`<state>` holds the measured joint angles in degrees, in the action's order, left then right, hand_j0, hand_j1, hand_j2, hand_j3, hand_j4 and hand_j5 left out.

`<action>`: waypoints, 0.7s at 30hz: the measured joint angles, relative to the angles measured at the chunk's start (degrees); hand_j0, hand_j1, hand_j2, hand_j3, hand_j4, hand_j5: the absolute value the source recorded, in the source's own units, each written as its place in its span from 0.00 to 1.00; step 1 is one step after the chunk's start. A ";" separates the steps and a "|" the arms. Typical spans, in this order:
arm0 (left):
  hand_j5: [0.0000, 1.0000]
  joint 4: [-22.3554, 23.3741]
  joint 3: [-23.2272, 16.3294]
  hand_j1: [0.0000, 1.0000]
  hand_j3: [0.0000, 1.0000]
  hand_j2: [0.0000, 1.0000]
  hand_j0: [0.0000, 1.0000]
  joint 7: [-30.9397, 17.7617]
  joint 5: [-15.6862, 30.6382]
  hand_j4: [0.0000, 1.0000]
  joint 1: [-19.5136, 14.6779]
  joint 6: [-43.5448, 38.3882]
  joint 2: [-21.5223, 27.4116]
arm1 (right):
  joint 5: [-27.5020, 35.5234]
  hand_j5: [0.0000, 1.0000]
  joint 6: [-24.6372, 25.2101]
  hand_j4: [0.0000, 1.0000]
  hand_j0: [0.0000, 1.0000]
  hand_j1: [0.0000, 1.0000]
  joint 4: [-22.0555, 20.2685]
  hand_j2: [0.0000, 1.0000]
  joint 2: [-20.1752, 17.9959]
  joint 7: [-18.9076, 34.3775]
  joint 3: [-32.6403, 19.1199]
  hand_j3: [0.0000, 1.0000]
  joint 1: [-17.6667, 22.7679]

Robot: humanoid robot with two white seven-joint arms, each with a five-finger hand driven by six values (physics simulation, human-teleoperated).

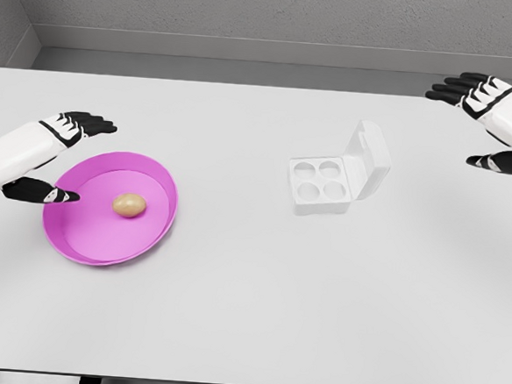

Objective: Pack egg into the box and close the box lid

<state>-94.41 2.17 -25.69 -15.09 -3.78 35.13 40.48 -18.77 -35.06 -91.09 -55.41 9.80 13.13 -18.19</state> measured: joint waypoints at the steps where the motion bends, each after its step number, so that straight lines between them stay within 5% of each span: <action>1: 1.00 0.02 0.00 1.00 1.00 1.00 1.00 0.00 -0.05 1.00 0.00 0.00 0.00 | 0.03 1.00 0.00 1.00 1.00 1.00 -0.04 1.00 -0.03 0.00 0.00 1.00 -0.09; 10: 1.00 -0.30 -0.19 1.00 1.00 1.00 1.00 -0.02 -1.40 1.00 -0.61 0.00 0.40 | -0.20 1.00 0.00 1.00 1.00 1.00 0.06 1.00 -0.28 0.07 0.14 1.00 -0.44; 16: 1.00 -5.68 -1.26 1.00 1.00 1.00 1.00 -7.64 -5.81 1.00 -2.81 0.00 0.34 | -0.43 1.00 0.01 1.00 1.00 1.00 3.05 1.00 0.66 0.58 0.77 1.00 -0.61; 21: 1.00 -6.77 -1.22 1.00 1.00 1.00 1.00 -9.01 -4.92 1.00 -5.01 -3.06 -2.77 | -3.42 1.00 -0.03 1.00 1.00 1.00 5.50 1.00 5.63 11.61 1.82 1.00 -3.95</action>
<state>-101.19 0.95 -34.71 -20.02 -8.79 32.07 37.71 -22.18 -35.08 -85.59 -49.78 21.41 14.95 -22.15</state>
